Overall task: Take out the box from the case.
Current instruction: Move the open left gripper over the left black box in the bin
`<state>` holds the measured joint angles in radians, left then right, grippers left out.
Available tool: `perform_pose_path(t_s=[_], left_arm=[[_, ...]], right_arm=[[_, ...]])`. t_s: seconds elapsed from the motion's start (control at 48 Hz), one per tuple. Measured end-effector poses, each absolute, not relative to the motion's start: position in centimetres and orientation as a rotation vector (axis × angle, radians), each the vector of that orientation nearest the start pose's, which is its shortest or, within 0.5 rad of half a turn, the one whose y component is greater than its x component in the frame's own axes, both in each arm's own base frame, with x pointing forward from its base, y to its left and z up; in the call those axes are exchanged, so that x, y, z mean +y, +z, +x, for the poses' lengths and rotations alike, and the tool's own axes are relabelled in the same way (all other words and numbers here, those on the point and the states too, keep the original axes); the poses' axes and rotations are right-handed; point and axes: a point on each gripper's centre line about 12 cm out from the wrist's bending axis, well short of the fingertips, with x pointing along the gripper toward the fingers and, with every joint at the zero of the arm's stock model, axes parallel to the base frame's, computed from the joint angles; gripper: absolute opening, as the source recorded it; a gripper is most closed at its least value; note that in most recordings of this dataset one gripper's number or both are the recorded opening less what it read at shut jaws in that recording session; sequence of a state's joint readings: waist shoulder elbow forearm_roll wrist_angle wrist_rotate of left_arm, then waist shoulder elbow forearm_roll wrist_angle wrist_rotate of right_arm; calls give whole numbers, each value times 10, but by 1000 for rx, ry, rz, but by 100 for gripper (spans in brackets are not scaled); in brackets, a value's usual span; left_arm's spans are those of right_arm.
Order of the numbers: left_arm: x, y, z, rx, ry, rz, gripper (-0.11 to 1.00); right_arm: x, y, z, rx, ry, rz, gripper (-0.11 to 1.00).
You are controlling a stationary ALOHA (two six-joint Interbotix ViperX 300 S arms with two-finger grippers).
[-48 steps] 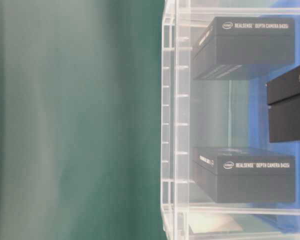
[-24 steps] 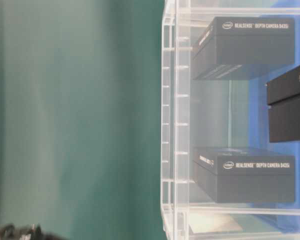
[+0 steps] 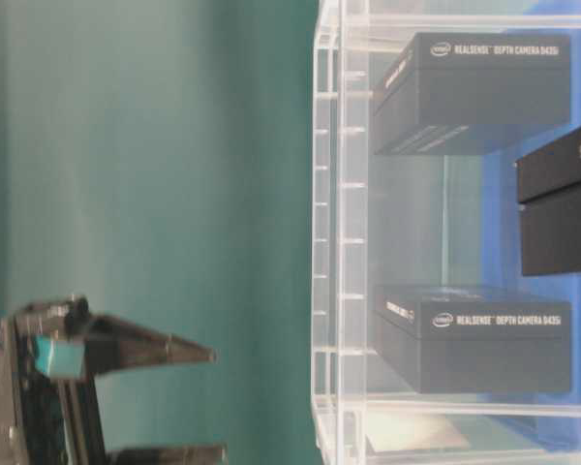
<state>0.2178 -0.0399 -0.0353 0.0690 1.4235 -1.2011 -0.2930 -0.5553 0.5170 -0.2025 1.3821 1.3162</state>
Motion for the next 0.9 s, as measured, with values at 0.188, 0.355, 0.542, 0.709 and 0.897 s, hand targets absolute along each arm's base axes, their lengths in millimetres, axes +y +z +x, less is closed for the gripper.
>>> perform_pose_path(t_s=[0.188,0.355,0.542,0.709,0.897], left_arm=[[90,335,387,1031,996,-1082,90],[92,332,400,1032,992,-1079,90],[93,332,402,1030,995,-1075,91],[94,332,402,1029,999,-1073,90],[94,332,402,1027,1004,-1071,90]], right_arm=[[-86,312,203,898,-1201,1096,91],[-86,312,204,897,-1200,1096,91],[-86,311,204,900,-1198,1093,91],[-86,312,204,899,-1198,1094,91],[-86,312,204,897,-1197,1094,91]])
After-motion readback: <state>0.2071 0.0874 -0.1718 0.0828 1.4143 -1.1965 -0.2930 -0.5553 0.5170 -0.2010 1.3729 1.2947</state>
